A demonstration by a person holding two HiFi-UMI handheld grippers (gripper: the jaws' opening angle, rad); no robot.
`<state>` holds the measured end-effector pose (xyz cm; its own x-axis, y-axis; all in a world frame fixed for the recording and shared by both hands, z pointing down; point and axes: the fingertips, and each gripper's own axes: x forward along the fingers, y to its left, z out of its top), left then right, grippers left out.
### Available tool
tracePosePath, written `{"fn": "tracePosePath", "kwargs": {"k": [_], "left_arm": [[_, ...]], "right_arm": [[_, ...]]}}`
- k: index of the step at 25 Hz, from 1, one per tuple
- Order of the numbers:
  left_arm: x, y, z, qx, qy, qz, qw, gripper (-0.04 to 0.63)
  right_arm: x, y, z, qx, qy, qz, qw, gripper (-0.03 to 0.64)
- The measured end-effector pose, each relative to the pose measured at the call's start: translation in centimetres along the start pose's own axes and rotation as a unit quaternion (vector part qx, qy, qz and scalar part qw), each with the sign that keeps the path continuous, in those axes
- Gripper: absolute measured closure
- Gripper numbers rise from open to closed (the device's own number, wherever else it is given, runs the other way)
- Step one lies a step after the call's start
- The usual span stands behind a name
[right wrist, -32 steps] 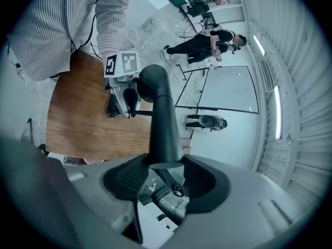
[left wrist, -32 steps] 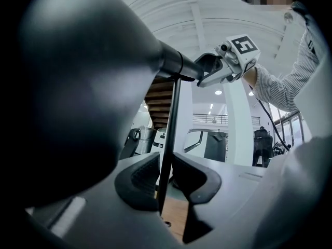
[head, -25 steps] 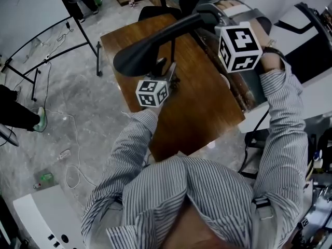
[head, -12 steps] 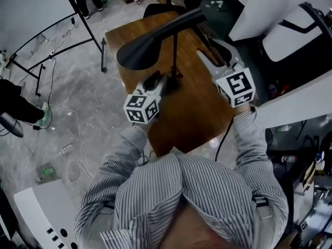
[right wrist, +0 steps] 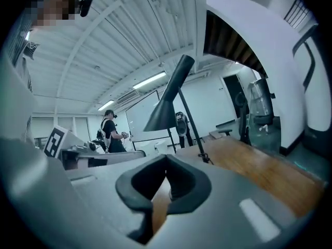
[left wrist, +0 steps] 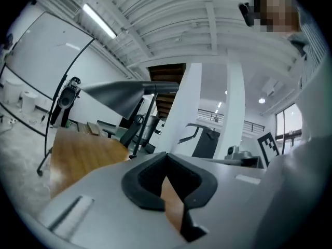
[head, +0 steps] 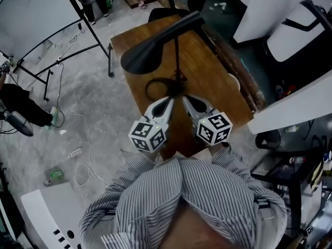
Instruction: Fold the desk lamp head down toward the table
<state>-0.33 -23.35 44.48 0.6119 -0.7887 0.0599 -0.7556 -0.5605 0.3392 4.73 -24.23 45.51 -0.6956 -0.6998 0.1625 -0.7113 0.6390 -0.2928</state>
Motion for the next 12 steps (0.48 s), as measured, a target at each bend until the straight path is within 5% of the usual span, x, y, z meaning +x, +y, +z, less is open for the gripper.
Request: {"fn": "tracePosePath", "kwargs": {"k": [12], "left_arm": [[-1.0,-1.9,-1.4,-0.008,0.012,-0.010,0.9998,0.592]], "right_arm": [[-0.7,1.4,-1.7,0.036,0.008,-0.012,0.999,0.615]]}}
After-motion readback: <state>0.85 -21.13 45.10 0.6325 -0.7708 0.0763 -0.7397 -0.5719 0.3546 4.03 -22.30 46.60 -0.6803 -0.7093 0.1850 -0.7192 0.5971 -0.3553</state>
